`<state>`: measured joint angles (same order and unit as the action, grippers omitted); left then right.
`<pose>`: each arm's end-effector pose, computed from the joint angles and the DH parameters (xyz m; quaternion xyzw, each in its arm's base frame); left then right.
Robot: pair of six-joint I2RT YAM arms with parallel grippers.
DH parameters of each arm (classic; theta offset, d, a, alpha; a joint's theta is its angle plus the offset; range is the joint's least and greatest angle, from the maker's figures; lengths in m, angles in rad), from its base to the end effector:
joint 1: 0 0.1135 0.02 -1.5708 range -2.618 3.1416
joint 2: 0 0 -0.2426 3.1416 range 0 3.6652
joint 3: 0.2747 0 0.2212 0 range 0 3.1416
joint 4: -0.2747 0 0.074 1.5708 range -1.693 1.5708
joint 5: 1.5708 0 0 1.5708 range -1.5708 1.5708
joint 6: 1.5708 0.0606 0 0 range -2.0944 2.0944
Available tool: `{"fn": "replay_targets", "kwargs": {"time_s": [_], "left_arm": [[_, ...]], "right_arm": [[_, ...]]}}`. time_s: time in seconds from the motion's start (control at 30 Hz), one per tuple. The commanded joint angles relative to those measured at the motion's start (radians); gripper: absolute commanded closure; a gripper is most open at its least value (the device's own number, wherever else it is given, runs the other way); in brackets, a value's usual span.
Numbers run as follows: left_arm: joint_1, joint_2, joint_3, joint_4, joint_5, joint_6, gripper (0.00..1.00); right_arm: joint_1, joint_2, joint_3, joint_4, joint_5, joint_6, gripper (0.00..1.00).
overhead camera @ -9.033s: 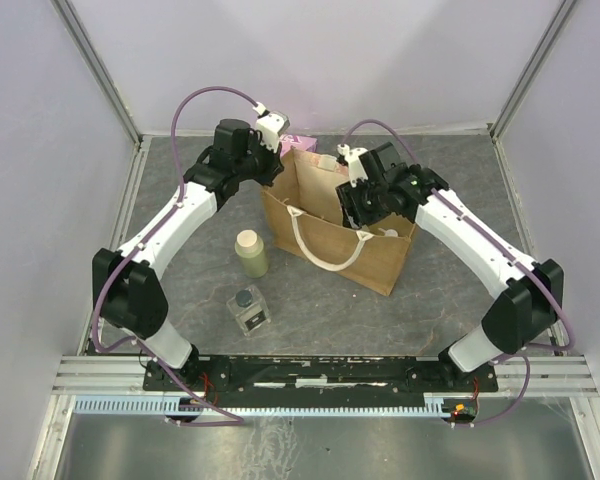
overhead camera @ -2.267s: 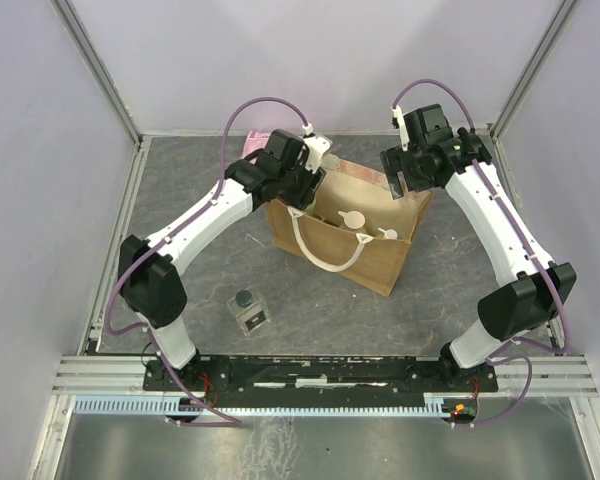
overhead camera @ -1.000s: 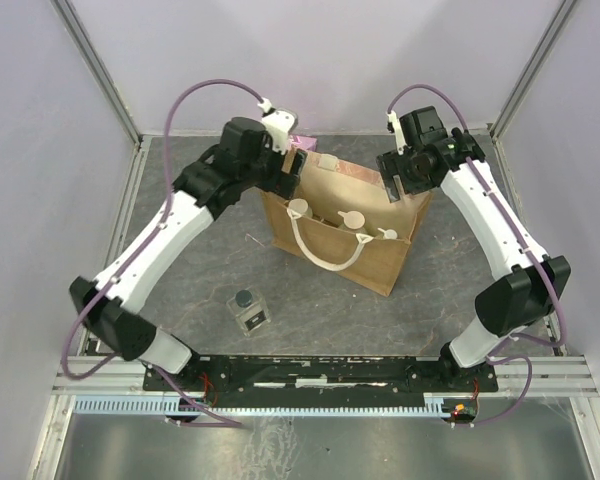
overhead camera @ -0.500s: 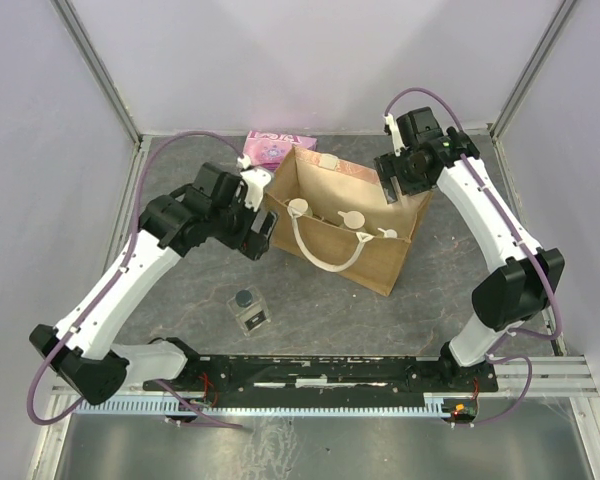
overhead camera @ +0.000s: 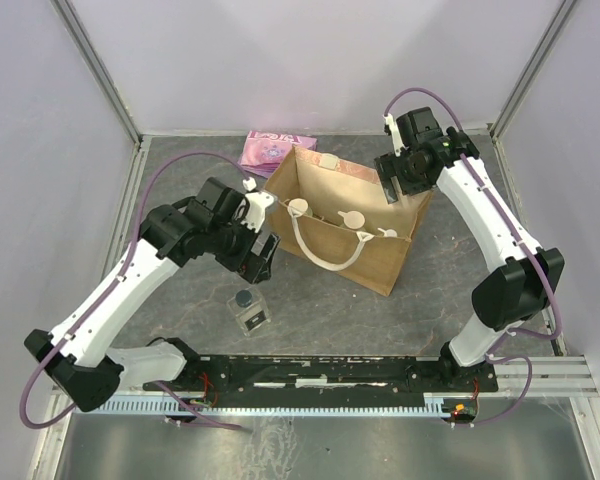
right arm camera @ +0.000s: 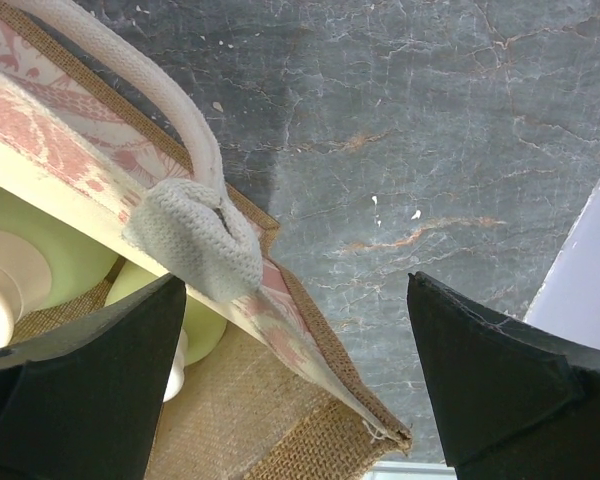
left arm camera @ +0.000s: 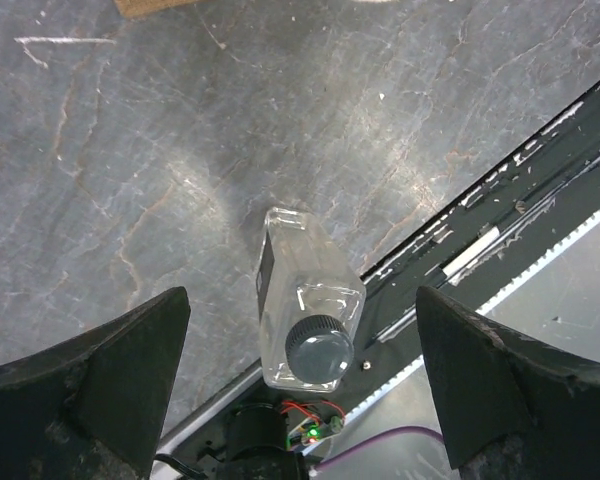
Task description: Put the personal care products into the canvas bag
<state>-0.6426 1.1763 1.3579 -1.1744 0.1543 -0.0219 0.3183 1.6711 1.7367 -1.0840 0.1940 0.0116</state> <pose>0.1533 -0.1264 0.3228 0.3128 0.9033 -0.1625 0.2445 0.3103 0.0899 0.3151 -0.1202 0.9504 -0.0473 0.2830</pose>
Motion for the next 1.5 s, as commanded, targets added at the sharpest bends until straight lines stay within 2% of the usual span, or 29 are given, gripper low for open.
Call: {"fn": "replay_targets", "kwargs": {"time_s": [0.0, 0.2, 0.43, 0.6, 1.07, 1.13, 1.23, 1.47], "left_arm": [[-0.017, 0.034, -0.023, -0.023, 0.005, -0.129, 0.0], [-0.027, 0.033, -0.062, -0.018, -0.083, -0.229, 0.01], [-0.039, 0.019, -0.105, -0.028, -0.079, -0.322, 0.0], [-0.088, 0.002, -0.155, -0.027, -0.087, -0.385, 0.0], [-0.115, 0.004, -0.281, 0.012, -0.156, -0.47, 0.01], [-0.115, 0.003, -0.305, 0.02, -0.154, -0.472, 0.06], [-0.116, -0.001, -0.338, 0.042, -0.143, -0.471, 0.2], [-0.114, 0.009, -0.372, 0.083, -0.134, -0.463, 0.66]], "right_arm": [[-0.004, 0.013, 0.043, 0.03, 0.033, -0.01, 0.01], [-0.004, 0.037, 0.063, 0.02, 0.032, -0.017, 0.01], [-0.004, 0.054, 0.069, 0.019, 0.027, -0.027, 0.01], [-0.004, 0.062, 0.07, 0.022, 0.014, -0.025, 0.01], [-0.003, 0.042, 0.06, 0.025, 0.006, -0.024, 0.01], [-0.005, 0.037, 0.058, 0.024, 0.009, -0.023, 0.01], [-0.004, 0.034, 0.058, 0.024, 0.011, -0.022, 0.01], [-0.003, 0.027, 0.057, 0.025, 0.016, -0.022, 0.01]]}}
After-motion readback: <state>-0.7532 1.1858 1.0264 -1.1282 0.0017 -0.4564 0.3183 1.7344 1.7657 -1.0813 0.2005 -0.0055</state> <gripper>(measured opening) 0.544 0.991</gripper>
